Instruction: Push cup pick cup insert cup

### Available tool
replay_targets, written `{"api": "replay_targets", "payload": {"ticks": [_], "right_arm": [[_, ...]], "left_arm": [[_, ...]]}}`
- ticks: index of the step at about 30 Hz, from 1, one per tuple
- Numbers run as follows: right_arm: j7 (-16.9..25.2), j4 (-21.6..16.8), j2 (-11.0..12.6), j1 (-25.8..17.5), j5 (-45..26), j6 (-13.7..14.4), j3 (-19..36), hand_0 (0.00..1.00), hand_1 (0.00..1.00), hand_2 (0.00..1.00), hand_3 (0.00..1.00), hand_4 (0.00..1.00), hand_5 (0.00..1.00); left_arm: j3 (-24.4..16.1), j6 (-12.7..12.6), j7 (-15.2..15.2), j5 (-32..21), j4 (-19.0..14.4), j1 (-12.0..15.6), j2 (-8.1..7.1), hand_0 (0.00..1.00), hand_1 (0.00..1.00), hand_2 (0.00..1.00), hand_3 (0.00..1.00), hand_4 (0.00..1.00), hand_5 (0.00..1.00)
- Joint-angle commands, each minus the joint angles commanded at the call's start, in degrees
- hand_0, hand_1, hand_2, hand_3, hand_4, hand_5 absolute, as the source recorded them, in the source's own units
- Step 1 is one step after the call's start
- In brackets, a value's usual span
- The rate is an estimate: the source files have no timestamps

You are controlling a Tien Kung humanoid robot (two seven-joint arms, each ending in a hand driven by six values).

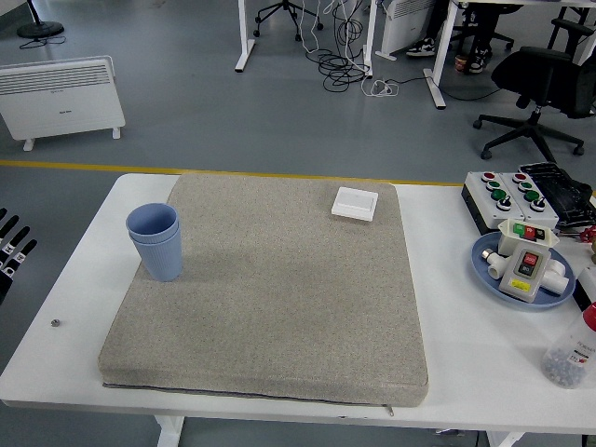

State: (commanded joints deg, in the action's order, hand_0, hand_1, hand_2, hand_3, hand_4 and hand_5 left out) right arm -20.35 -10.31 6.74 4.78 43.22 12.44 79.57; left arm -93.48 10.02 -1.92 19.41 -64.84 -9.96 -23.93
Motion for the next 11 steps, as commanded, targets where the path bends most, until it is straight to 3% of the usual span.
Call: {"api": "replay_targets", "payload": {"ticks": [11], "right_arm": [[-0.21,0.00,-0.15,-0.35,0.00,0.10,-0.37,0.677,0.590,0.597,0.579,0.111,0.554]], "left_arm": [[-1.13,-0.39,0.00,0.86,-0.20,0.83,0.38,0.894,0.884,0.921,0.822,0.630,0.998]]}}
